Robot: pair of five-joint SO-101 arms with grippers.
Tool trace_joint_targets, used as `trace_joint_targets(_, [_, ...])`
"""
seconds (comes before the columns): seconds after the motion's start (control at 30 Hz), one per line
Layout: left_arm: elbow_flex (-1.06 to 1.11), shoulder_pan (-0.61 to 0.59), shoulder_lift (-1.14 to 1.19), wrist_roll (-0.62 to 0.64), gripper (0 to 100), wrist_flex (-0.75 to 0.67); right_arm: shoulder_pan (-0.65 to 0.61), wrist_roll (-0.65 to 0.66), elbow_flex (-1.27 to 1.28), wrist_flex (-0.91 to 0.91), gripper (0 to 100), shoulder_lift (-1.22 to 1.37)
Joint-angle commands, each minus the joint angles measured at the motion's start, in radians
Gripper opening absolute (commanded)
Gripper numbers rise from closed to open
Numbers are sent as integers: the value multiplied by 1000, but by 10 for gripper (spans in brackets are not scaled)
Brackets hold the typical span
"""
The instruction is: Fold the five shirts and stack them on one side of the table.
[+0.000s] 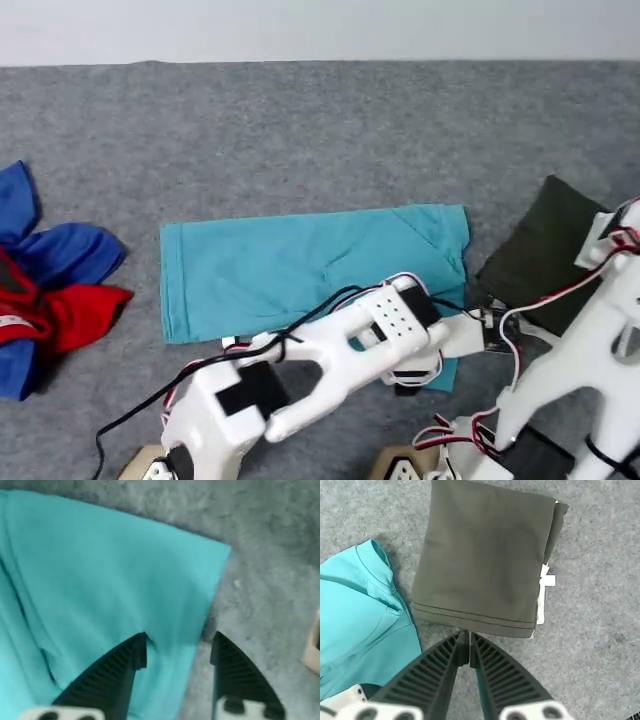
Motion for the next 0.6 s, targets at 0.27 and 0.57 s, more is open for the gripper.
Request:
trace_joint_targets(0.27, [-128, 11, 18, -9, 14, 66, 10, 11, -5, 41, 9, -36])
trace_joint_targets(0.57, [-128, -49, -140, -9, 6, 104, 10, 3, -2, 41, 9, -36])
